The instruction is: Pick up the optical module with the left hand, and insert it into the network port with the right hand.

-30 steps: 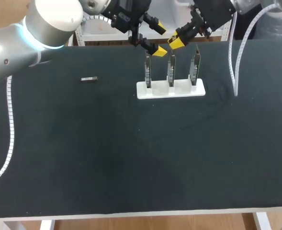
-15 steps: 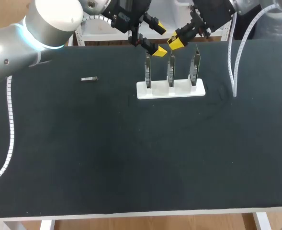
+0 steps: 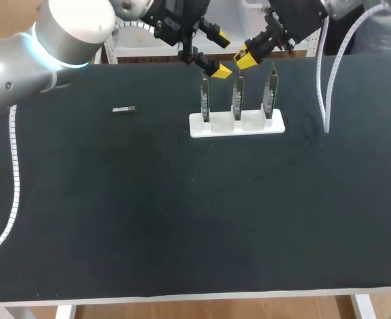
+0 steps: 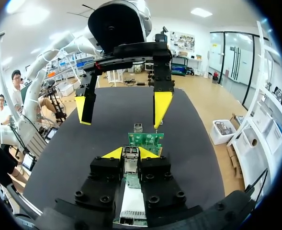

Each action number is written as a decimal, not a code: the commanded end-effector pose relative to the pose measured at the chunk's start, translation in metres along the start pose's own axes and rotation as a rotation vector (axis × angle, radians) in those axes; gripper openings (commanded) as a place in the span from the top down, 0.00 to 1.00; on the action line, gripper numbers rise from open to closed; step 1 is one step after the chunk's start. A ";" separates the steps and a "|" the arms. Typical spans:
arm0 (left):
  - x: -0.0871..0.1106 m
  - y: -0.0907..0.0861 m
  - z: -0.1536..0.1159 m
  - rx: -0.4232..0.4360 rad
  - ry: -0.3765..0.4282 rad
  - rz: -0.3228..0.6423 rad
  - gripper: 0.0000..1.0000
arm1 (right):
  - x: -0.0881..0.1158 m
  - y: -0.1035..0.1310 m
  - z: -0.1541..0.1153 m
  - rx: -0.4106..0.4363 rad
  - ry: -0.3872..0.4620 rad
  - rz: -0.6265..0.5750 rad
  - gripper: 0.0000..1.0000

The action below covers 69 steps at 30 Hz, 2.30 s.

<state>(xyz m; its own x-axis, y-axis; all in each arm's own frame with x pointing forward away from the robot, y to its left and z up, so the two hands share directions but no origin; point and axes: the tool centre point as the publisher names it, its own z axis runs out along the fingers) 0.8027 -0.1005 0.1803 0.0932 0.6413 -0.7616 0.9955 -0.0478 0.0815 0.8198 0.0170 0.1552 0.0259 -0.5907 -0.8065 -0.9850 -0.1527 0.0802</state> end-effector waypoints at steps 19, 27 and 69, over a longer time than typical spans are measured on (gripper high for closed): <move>-0.001 0.000 0.000 -0.001 0.004 -0.001 0.00 | -0.009 -0.004 -0.004 -0.006 -0.024 -0.039 1.00; -0.001 0.000 0.000 -0.001 0.004 -0.001 0.00 | -0.015 0.000 -0.008 0.036 -0.026 -0.056 1.00; -0.001 0.000 0.000 -0.001 0.004 -0.001 0.00 | -0.006 0.007 0.002 0.038 -0.035 -0.029 1.00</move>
<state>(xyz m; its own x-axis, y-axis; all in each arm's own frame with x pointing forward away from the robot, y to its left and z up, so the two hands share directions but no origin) 0.8027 -0.1005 0.1803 0.0932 0.6413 -0.7616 0.9955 -0.0478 0.0815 0.8135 0.0204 0.1599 0.0495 -0.5567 -0.8292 -0.9893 -0.1413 0.0358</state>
